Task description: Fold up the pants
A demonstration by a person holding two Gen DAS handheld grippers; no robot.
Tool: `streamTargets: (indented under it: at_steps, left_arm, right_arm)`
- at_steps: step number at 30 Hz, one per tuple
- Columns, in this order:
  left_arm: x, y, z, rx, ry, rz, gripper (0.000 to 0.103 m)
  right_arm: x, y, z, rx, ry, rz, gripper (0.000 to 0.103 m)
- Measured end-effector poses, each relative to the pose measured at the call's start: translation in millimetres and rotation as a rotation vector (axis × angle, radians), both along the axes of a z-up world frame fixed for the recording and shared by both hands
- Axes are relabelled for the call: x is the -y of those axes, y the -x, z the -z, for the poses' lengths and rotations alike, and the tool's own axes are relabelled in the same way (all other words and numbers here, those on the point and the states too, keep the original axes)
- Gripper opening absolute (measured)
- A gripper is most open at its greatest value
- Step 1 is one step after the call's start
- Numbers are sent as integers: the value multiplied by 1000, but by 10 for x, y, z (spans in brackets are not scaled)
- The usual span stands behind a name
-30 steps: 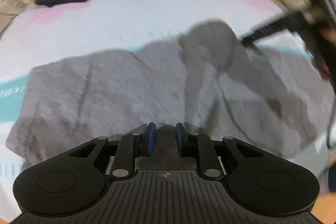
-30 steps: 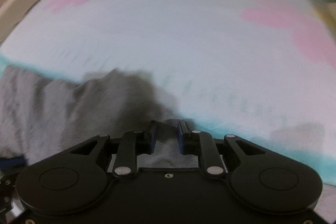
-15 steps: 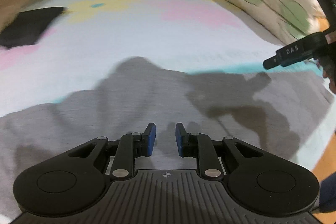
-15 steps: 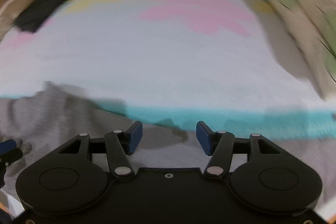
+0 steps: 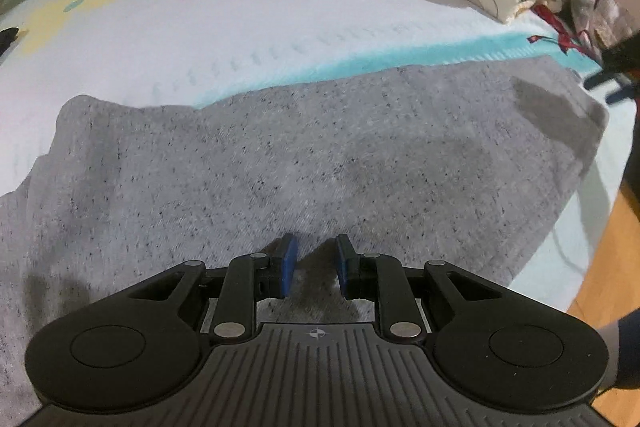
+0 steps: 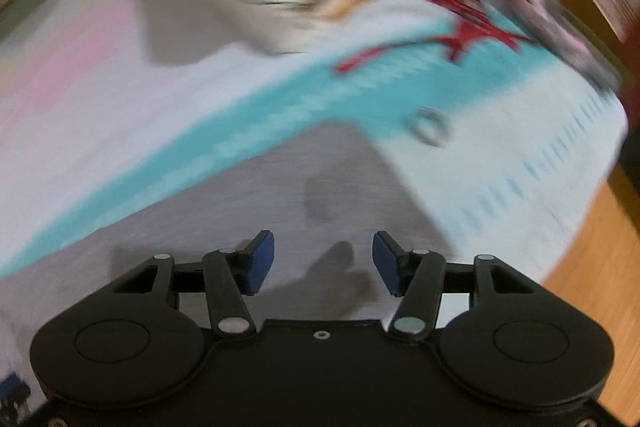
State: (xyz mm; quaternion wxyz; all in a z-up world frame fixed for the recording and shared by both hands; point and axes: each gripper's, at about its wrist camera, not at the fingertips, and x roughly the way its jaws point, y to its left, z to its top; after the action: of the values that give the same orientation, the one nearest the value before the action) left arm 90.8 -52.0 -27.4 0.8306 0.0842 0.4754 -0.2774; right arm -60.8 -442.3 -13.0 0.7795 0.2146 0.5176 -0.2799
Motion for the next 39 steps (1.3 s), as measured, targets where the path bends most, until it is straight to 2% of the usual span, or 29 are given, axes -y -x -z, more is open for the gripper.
streamTargets:
  at_steps: [4, 9, 12, 17, 20, 24, 27, 28, 29, 33, 35, 39]
  left_arm:
    - [-12, -53, 25, -18, 31, -15, 20]
    - [-14, -19, 0, -16, 32, -19, 20]
    - [-11, -6, 1, -4, 25, -11, 21]
    - [-35, -6, 5, -7, 32, -13, 21]
    - [-27, 0, 2, -4, 30, -13, 21]
    - [-32, -3, 4, -4, 40, -19, 21]
    - [-38, -7, -1, -6, 46, -24, 21]
    - [-41, -6, -6, -7, 47, -28, 21]
    - [-43, -5, -13, -7, 48, -31, 20]
    - [-52, 35, -69, 10, 60, -8, 20]
    - [-55, 70, -111, 18, 83, 7, 20]
    - [-79, 122, -146, 80, 59, 19, 21]
  right_arm:
    - [364, 269, 109, 8, -71, 102, 60]
    - [534, 409, 180, 44, -138, 162, 50]
    - [515, 412, 162, 66, -163, 132, 50]
    - [417, 343, 247, 21, -165, 103, 50]
    - [373, 292, 291, 40, -180, 85, 50]
    - [364, 247, 323, 111, -212, 84, 51]
    - [313, 195, 380, 78, -171, 104, 47]
    - [277, 180, 374, 65, -137, 100, 32]
    - [232, 160, 362, 48, -94, 87, 12]
    - [-26, 82, 235, -26, 103, -13, 9]
    - [-53, 109, 149, -52, 180, 7, 6]
    - [210, 188, 269, -97, 85, 97, 5]
